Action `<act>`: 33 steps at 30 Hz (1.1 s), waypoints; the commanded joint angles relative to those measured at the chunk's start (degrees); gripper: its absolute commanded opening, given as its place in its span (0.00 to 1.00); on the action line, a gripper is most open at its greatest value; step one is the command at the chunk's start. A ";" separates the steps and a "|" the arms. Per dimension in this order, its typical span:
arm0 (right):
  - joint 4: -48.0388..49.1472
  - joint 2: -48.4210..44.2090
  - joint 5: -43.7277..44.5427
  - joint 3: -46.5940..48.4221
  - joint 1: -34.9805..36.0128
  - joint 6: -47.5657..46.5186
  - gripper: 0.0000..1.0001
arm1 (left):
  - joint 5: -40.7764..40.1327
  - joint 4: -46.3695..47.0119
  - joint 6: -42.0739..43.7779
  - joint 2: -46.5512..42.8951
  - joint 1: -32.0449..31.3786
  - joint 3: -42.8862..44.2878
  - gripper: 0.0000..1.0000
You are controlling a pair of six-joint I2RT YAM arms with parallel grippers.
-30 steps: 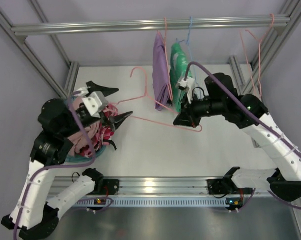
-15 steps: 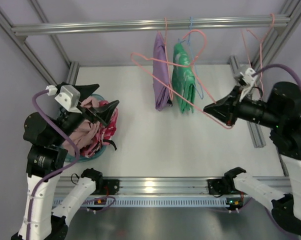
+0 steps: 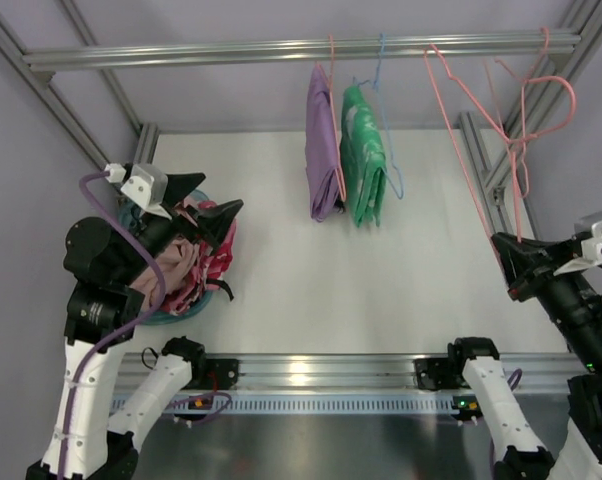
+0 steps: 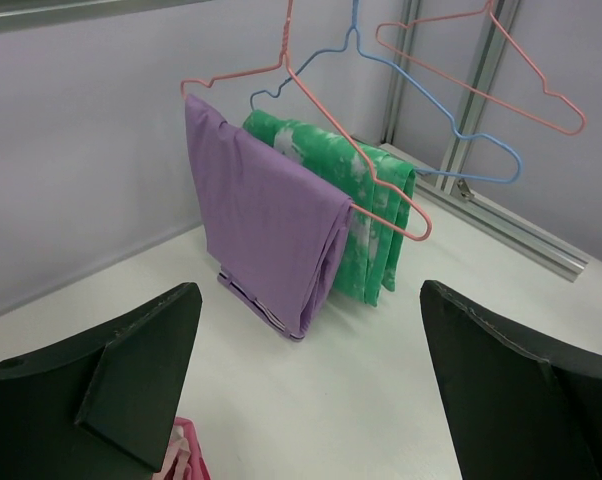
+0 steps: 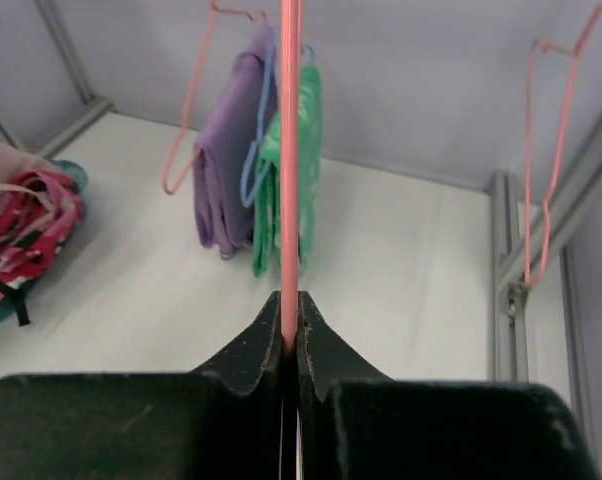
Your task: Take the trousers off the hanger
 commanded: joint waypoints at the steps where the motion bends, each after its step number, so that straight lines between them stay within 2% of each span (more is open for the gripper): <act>1: -5.32 -0.79 8.59 -3.49 -2.31 -2.82 0.00 | 0.54 4.00 -1.06 0.72 0.35 -0.99 0.97; 6: -5.16 -0.27 15.27 -8.68 -3.99 1.11 0.00 | 0.63 4.00 1.14 1.51 0.35 -2.31 0.98; 12: 0.46 7.98 17.29 -10.10 -4.17 0.17 0.00 | 0.46 4.08 1.76 1.16 0.35 -3.01 0.98; 16: 4.86 17.46 18.35 -5.64 -4.17 -3.35 0.00 | 0.54 3.91 2.29 -0.59 0.35 -4.33 0.98; 20: 9.95 22.58 17.21 -2.20 -4.17 -4.75 0.00 | -0.16 2.86 3.69 -2.70 0.35 -5.39 0.98; 28: 13.13 34.25 17.39 5.79 -4.17 -8.27 0.00 | -1.13 1.98 4.40 -3.15 0.35 -6.53 0.98; 33: 13.74 38.14 16.77 7.92 -4.17 -8.27 0.00 | -2.18 1.19 4.31 -2.88 0.35 -6.88 0.98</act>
